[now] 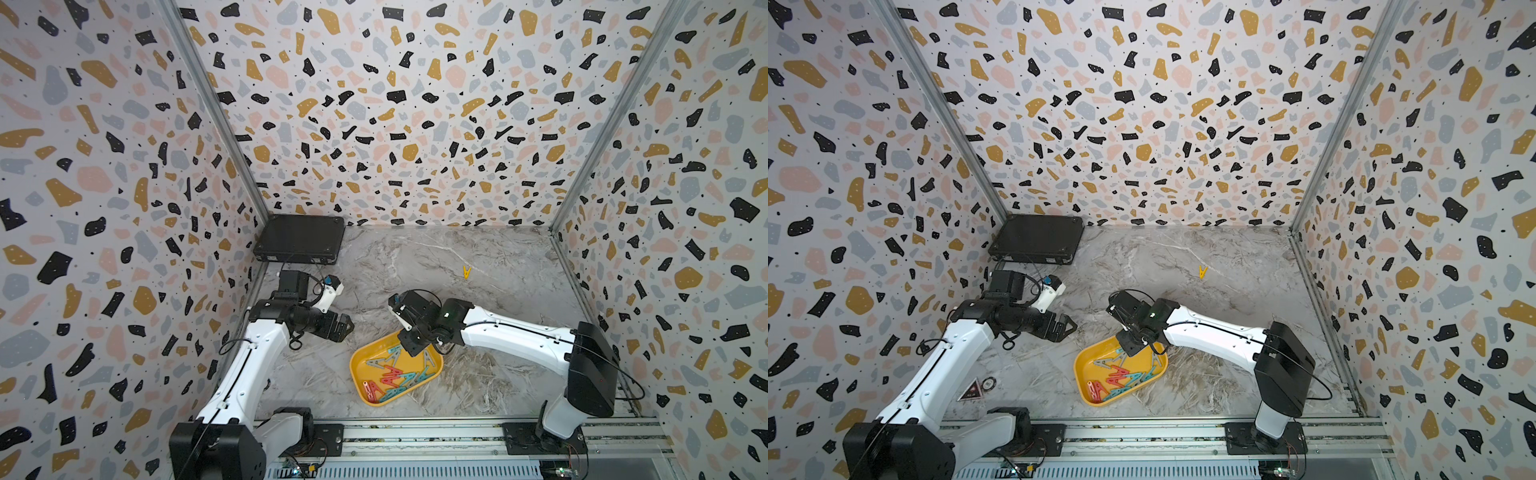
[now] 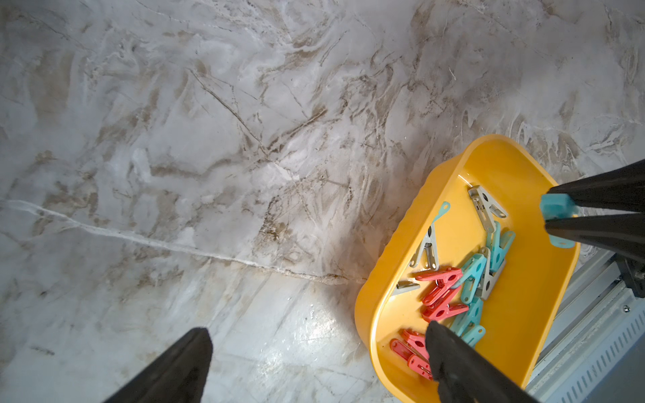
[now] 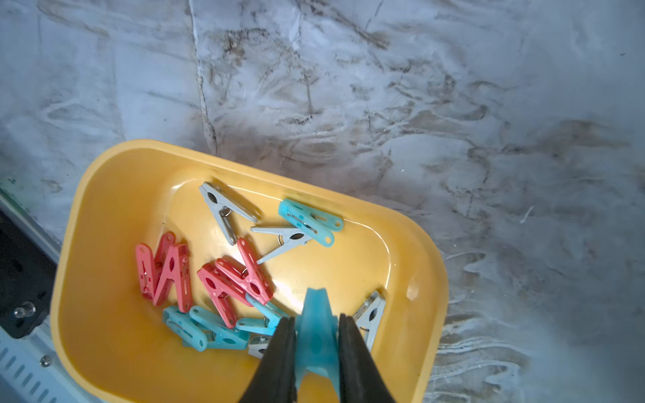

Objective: Take the clothespins out of the storage box
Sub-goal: Pick up the clothespin from the storage box.

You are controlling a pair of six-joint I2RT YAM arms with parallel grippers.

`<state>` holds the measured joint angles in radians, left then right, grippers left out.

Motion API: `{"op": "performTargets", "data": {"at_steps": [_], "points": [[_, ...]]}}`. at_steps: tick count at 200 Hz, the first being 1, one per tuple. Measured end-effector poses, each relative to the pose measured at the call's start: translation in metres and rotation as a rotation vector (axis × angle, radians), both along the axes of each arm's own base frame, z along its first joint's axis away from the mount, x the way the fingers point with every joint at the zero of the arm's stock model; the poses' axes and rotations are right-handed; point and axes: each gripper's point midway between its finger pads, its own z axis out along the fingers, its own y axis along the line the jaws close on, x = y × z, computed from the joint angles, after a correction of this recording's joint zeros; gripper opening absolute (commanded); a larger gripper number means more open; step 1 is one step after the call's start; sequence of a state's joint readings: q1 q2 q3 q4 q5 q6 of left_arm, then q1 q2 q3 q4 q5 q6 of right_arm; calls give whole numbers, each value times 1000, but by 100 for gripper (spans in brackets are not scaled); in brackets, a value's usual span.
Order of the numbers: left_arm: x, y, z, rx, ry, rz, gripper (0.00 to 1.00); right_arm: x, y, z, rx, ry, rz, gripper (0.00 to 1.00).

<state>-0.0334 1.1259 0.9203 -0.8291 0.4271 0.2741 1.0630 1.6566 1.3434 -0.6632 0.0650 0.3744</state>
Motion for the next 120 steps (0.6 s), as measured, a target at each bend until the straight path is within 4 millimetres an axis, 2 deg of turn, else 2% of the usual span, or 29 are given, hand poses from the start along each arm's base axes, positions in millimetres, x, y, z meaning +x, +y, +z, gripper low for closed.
{"op": "performTargets", "data": {"at_steps": [29, 54, 96, 120], "points": [[0, 0, 0, 0, 0, 0, 100, 16, -18, 19, 28, -21, -55, 19], [0, 0, 0, 0, 0, 0, 100, 48, -55, 21, 25, -27, -165, 19], [0, 0, 0, 0, 0, 0, 100, 97, -132, -3, -41, 27, -364, 19], [0, 0, 0, 0, 0, 0, 100, 121, -168, -20, -71, 67, -454, 19]]}}
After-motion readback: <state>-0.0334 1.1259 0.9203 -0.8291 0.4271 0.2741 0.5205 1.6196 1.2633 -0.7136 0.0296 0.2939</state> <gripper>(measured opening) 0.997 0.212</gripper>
